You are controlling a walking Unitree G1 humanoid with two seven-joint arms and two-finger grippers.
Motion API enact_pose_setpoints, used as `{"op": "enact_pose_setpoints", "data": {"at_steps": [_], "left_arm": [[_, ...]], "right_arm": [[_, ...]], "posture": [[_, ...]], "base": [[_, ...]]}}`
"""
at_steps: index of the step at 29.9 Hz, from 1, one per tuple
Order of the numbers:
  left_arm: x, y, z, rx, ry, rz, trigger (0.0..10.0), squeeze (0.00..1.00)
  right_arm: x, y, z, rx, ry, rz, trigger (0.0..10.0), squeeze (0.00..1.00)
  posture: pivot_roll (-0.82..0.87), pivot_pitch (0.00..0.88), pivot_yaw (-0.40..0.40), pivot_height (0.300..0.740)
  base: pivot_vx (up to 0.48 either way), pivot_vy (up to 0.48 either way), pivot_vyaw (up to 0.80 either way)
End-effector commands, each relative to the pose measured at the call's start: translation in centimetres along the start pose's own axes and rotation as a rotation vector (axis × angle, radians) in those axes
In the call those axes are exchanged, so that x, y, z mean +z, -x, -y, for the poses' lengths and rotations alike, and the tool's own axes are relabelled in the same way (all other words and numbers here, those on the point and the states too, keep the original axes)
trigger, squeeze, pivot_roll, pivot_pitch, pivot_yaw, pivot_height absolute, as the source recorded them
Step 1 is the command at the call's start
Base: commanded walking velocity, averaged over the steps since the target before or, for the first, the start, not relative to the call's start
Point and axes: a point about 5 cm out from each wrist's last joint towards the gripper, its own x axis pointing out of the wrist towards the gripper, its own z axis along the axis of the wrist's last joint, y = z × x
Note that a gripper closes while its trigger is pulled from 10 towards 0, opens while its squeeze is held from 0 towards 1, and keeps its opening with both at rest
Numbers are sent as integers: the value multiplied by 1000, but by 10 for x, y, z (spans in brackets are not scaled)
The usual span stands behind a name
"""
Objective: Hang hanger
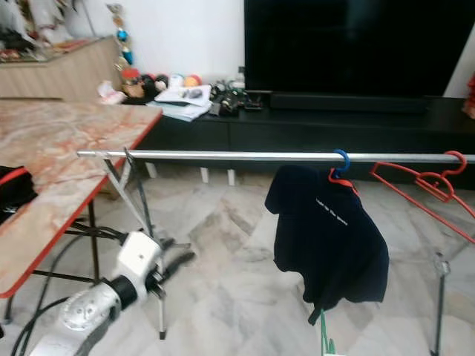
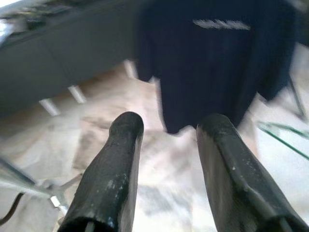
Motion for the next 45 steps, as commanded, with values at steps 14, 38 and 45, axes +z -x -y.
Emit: {"op": "enact_pose_setpoints", "data": {"at_steps": [14, 38, 45], "left_arm": [[-7, -6, 19, -465, -260, -133, 10000, 0], [-3, -38, 44, -693, -250, -135, 10000, 0], [-7, -41, 44, -686, -267, -145, 10000, 0]], "right_arm": [[141, 7, 68, 230, 717, 206, 10000, 0], [188, 56, -40, 872, 1090, 481, 10000, 0], [189, 60, -43, 887, 1097, 494, 10000, 0]], "posture": [[121, 0, 13, 740], [122, 0, -7, 740], [120, 0, -9, 740]], "base": [[0, 0, 0], [0, 0, 0], [0, 0, 0]]}}
